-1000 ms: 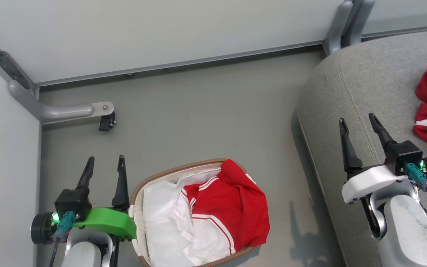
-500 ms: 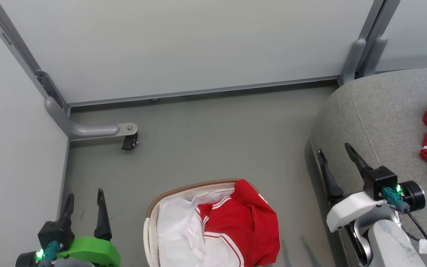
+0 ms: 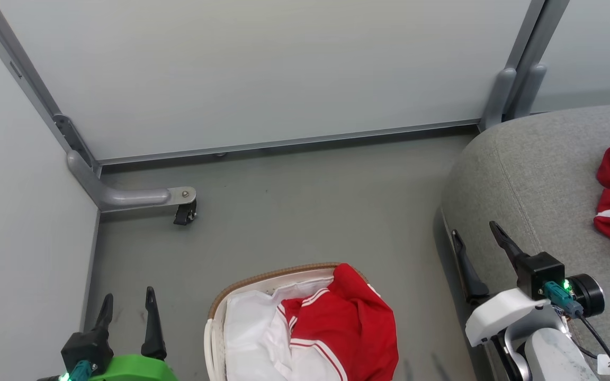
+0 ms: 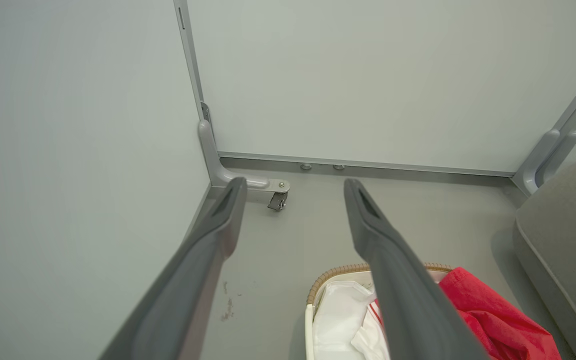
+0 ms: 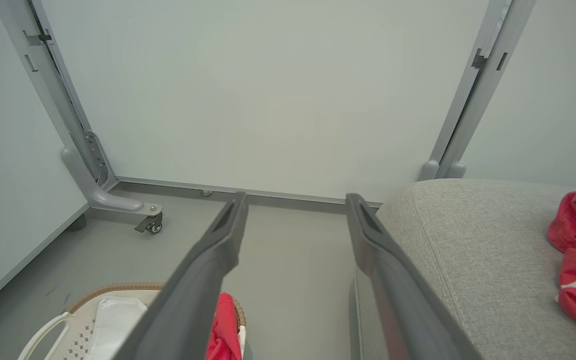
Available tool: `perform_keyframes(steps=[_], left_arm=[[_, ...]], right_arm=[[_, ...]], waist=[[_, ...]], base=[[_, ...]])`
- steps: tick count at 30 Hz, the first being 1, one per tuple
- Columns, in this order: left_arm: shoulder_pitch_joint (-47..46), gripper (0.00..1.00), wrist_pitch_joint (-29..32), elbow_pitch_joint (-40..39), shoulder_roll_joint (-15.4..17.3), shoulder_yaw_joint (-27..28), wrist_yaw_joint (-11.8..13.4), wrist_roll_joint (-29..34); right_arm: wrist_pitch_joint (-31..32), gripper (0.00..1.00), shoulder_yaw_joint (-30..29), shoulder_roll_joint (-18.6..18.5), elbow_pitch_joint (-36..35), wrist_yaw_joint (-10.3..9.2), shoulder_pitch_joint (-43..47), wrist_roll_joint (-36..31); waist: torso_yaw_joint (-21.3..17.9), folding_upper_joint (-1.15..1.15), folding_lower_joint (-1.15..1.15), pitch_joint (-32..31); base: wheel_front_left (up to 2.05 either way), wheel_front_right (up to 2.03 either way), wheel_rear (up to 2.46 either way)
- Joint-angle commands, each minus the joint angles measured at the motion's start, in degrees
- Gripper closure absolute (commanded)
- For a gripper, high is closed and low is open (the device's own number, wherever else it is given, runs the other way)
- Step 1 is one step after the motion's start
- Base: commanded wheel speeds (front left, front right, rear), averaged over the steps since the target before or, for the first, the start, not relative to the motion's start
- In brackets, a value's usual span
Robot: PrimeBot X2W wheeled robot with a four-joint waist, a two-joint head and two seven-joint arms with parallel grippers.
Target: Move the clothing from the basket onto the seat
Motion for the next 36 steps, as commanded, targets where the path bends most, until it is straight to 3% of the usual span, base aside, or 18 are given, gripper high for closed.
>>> perform_keyframes(steps=[1, 7, 15, 31, 36], left_arm=[[-0.1, 0.00, 0.0, -0.1, 0.1, -0.1, -0.2, -0.4], [-2.6, 0.00, 0.0, 0.2, 0.1, -2.4, -1.0, -1.0], [-9.5, 0.00, 0.0, 3.0, 0.1, -7.4, -2.6, -1.1], [-24.7, 0.00, 0.0, 11.6, 0.3, -13.4, -4.4, -0.4], [-28.6, 0.00, 0.0, 15.4, 1.9, -18.7, -4.5, -3.3]], right_arm=[[0.0, 0.00, 0.1, -0.2, -0.1, -0.08, 0.0, 0.3], [0.0, 0.00, 0.4, -0.2, -1.3, -0.08, -2.1, 0.5], [0.0, 0.00, 2.7, -0.2, -4.7, -0.08, -7.9, 1.8], [0.0, 0.00, 6.7, -0.1, -12.0, -0.08, -18.0, 7.4], [0.0, 0.00, 7.7, -0.1, -14.2, -0.08, -19.8, 9.2]], waist=[[-0.2, 0.00, 0.00, 0.4], [-0.9, 0.00, 0.00, 3.2], [-3.8, 0.00, 0.00, 11.8], [-12.1, 0.00, 0.00, 28.1], [-14.8, 0.00, 0.00, 32.3]], base=[[0.00, 0.00, 0.00], [0.00, 0.00, 0.00], [0.00, 0.00, 0.00], [0.00, 0.00, 0.00], [0.00, 0.00, 0.00]])
